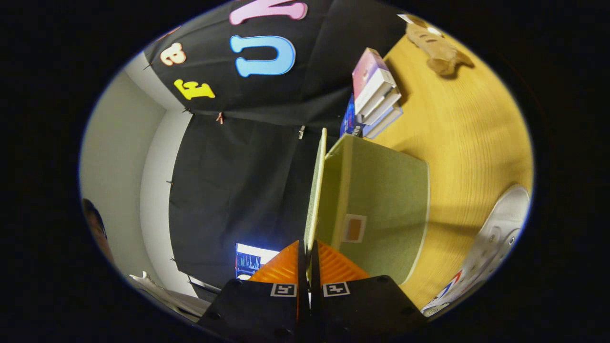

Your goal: Open the storage box then place both shoes into the box .Put the left shoe in first, then the right shoe, with the right side of both shoes facing outward in a uniform manner.

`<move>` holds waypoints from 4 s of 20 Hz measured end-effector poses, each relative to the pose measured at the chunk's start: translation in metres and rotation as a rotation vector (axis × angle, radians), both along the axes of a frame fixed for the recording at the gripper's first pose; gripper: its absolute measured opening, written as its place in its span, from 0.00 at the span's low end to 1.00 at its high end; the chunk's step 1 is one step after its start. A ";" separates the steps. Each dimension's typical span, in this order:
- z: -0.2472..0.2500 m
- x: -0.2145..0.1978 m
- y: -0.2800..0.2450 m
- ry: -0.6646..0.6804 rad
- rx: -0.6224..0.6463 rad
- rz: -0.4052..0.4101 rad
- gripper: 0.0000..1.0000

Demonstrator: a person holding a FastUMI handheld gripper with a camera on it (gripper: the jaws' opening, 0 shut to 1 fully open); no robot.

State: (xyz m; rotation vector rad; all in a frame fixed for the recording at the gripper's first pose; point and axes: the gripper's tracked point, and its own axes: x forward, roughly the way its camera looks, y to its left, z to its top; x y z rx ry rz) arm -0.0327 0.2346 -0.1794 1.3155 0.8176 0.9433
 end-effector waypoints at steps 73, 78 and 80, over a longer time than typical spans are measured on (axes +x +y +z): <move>-0.214 -0.099 -0.124 -0.070 -1.456 -0.034 0.65; -0.223 -0.081 -0.129 -0.060 -1.499 -0.152 0.52; -0.227 -0.079 -0.126 -0.060 -1.491 -0.178 0.46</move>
